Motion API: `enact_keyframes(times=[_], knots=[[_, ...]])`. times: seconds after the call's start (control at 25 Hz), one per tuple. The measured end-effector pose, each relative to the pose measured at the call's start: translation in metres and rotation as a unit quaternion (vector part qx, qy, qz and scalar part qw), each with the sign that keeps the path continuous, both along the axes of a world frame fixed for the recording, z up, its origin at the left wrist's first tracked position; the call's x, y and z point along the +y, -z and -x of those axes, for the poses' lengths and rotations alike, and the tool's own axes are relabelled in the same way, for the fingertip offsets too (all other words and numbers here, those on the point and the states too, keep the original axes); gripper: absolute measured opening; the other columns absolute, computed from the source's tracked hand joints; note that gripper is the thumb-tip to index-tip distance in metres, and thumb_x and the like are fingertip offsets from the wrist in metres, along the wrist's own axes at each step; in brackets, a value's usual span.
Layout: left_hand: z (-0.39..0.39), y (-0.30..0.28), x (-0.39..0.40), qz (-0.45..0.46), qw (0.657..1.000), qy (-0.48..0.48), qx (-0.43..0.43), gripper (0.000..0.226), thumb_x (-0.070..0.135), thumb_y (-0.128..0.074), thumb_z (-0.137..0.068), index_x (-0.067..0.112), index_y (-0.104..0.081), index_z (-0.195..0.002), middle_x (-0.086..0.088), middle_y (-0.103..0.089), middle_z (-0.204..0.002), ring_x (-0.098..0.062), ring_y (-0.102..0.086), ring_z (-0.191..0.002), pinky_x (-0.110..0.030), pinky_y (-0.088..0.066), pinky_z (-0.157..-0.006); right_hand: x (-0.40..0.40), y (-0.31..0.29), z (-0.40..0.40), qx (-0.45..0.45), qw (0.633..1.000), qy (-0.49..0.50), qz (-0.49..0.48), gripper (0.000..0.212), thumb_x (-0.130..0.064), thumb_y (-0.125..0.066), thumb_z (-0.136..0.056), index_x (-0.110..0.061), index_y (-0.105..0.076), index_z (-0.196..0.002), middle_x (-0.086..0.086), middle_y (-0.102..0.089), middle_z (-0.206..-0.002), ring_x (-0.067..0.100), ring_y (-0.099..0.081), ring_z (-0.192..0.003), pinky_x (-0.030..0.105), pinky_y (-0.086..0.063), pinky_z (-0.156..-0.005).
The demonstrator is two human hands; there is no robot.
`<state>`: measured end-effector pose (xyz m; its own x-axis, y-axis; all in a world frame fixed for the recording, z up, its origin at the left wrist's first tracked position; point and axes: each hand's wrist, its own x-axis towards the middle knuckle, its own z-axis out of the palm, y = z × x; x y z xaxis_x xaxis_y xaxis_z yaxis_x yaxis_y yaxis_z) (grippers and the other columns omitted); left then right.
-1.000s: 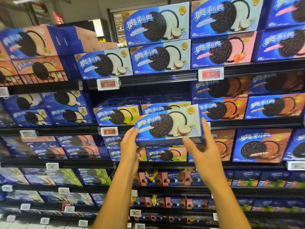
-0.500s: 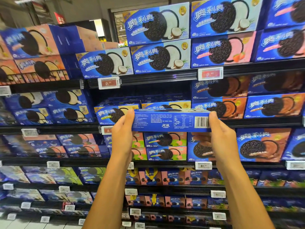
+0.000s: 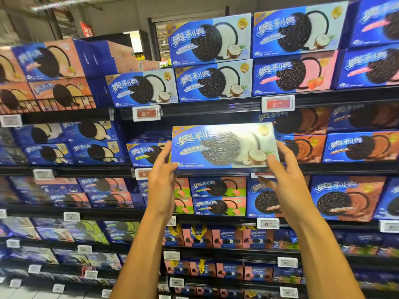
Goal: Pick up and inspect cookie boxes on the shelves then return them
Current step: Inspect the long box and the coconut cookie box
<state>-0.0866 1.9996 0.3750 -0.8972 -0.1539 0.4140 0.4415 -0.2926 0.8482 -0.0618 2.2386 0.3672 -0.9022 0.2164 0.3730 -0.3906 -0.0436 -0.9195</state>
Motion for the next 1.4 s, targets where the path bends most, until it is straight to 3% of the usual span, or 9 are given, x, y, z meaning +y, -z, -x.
enact_keyframes(times=[0.2,0.4,0.56,0.76,0.92,1.08,1.16,1.28,1.4], knots=[[0.004,0.008,-0.005,-0.039,0.999,0.004,0.033,0.045,-0.005,-0.045,-0.092,0.020,-0.058,-0.126,0.000,-0.066,-0.128,-0.011,-0.063,-0.108,-0.017,-0.051,-0.075,0.000,0.007,-0.002,0.041,0.999,-0.010,-0.014,0.039,-0.019,-0.056,-0.101,-0.051,-0.051,-0.123,-0.021,-0.072,-0.115,0.003,-0.066,-0.111,0.025,-0.048,-0.092],[0.004,0.009,-0.006,-0.022,0.998,-0.017,0.061,0.044,0.012,-0.065,-0.087,0.023,-0.054,-0.127,0.001,-0.063,-0.132,-0.015,-0.059,-0.123,-0.024,-0.052,-0.093,0.002,0.010,0.001,0.056,0.998,-0.007,-0.019,0.048,-0.002,-0.054,-0.100,-0.042,-0.047,-0.126,-0.025,-0.072,-0.111,-0.005,-0.065,-0.107,0.009,-0.051,-0.081],[0.003,0.010,-0.010,0.041,0.994,-0.054,0.084,0.056,-0.008,-0.061,-0.089,0.035,-0.054,-0.125,0.014,-0.062,-0.130,-0.007,-0.055,-0.126,-0.024,-0.046,-0.105,0.003,0.012,0.006,0.055,0.997,0.000,-0.052,0.070,0.013,-0.056,-0.092,-0.030,-0.041,-0.145,-0.019,-0.068,-0.122,-0.001,-0.063,-0.114,0.017,-0.053,-0.088],[0.002,0.005,-0.014,0.018,0.989,-0.078,0.124,0.058,-0.017,-0.061,-0.084,0.029,-0.061,-0.119,0.011,-0.071,-0.116,-0.011,-0.065,-0.114,-0.022,-0.055,-0.087,-0.003,0.012,0.011,0.109,0.991,0.026,-0.075,0.067,0.009,-0.067,-0.089,-0.024,-0.050,-0.145,-0.015,-0.067,-0.127,0.003,-0.063,-0.115,0.015,-0.051,-0.088],[-0.001,0.001,-0.019,0.007,0.984,-0.068,0.166,0.069,-0.024,-0.059,-0.081,0.039,-0.068,-0.107,0.005,-0.070,-0.118,-0.015,-0.064,-0.116,-0.025,-0.057,-0.080,-0.004,0.012,0.012,0.149,0.987,0.036,-0.038,0.065,0.003,-0.073,-0.085,-0.022,-0.053,-0.142,-0.010,-0.069,-0.124,0.009,-0.066,-0.111,0.022,-0.055,-0.086],[0.002,0.002,-0.023,0.014,0.981,-0.064,0.180,0.069,-0.031,-0.055,-0.079,0.032,-0.062,-0.107,-0.009,-0.062,-0.130,-0.017,-0.064,-0.117,-0.026,-0.058,-0.079,-0.007,0.006,0.009,0.174,0.984,0.032,-0.016,0.072,0.006,-0.073,-0.083,-0.042,-0.056,-0.134,-0.013,-0.067,-0.128,0.010,-0.064,-0.118,0.029,-0.057,-0.089],[0.002,0.001,-0.023,0.020,0.981,-0.061,0.183,0.064,-0.032,-0.054,-0.079,0.025,-0.057,-0.110,0.002,-0.065,-0.127,-0.015,-0.063,-0.119,-0.025,-0.058,-0.078,-0.007,0.003,0.007,0.177,0.984,0.026,-0.015,0.075,0.005,-0.074,-0.083,-0.053,-0.057,-0.127,-0.012,-0.066,-0.130,0.010,-0.064,-0.118,0.035,-0.057,-0.092],[0.000,0.000,-0.022,0.024,0.980,-0.055,0.188,0.062,-0.032,-0.054,-0.079,0.021,-0.054,-0.110,0.006,-0.064,-0.126,-0.012,-0.063,-0.118,-0.024,-0.058,-0.078,-0.007,0.002,0.006,0.180,0.983,0.022,-0.006,0.071,-0.002,-0.076,-0.080,-0.054,-0.059,-0.125,-0.011,-0.067,-0.128,0.009,-0.065,-0.115,0.039,-0.058,-0.091],[-0.002,-0.001,-0.024,0.032,0.981,-0.053,0.186,0.055,-0.022,-0.063,-0.078,0.022,-0.054,-0.110,-0.013,-0.054,-0.135,-0.014,-0.062,-0.119,-0.025,-0.058,-0.079,-0.005,0.004,0.007,0.180,0.983,0.017,-0.010,0.064,-0.010,-0.077,-0.079,-0.049,-0.059,-0.126,-0.010,-0.066,-0.129,0.014,-0.065,-0.116,0.040,-0.058,-0.090]])
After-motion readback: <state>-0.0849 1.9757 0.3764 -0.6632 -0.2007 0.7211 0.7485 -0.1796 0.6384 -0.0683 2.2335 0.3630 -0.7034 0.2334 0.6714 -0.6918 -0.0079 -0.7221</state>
